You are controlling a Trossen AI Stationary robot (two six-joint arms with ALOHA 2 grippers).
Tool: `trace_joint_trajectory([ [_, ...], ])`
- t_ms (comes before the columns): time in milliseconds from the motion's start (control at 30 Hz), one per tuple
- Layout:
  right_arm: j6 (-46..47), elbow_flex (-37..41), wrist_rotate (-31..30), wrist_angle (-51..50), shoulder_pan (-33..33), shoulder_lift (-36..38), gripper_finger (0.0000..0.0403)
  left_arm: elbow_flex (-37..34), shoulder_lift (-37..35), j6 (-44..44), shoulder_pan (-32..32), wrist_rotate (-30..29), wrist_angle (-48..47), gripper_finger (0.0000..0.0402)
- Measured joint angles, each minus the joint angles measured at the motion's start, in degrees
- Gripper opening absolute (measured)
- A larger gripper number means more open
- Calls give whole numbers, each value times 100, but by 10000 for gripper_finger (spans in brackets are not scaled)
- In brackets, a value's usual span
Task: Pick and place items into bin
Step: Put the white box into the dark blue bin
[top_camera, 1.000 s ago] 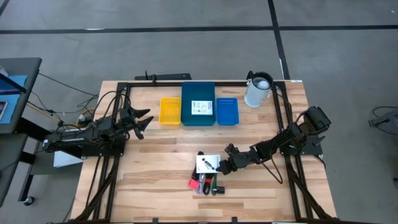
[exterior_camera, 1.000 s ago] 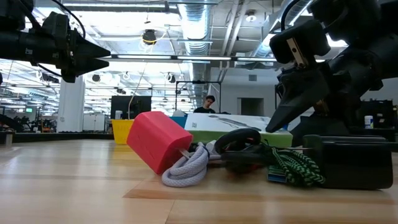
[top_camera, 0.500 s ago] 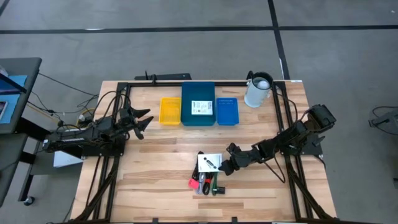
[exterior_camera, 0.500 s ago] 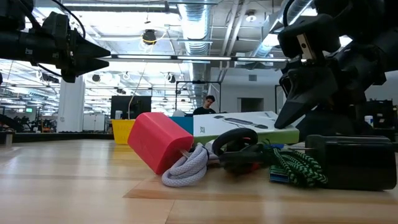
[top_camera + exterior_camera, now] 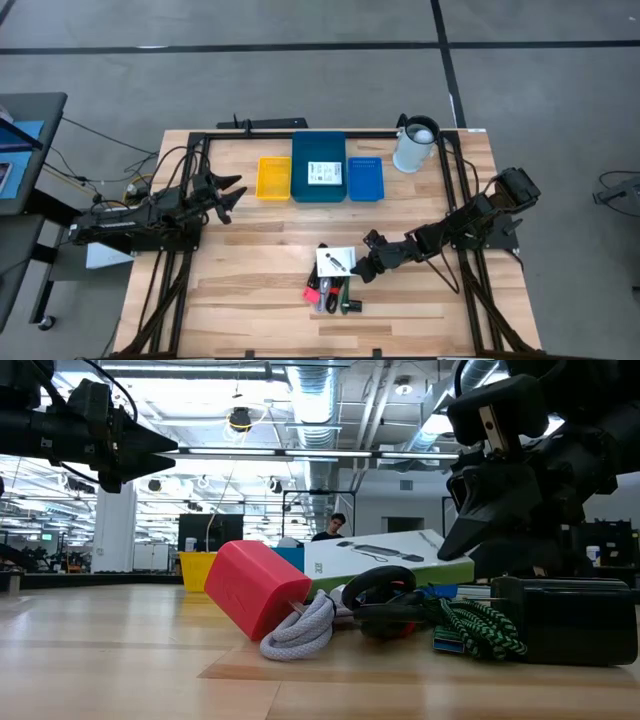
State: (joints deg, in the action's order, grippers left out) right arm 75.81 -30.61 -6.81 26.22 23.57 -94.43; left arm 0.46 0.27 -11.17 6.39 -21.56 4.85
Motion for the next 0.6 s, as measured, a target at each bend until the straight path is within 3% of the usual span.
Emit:
trace_joint_trajectory([
  [167,-101,-2,-4,20,-4,4,65,1,0,1,0,0,-1,212],
  [600,-292,-2,-107,27,2,25,62,-1,0,-1,1,0,-1,212],
])
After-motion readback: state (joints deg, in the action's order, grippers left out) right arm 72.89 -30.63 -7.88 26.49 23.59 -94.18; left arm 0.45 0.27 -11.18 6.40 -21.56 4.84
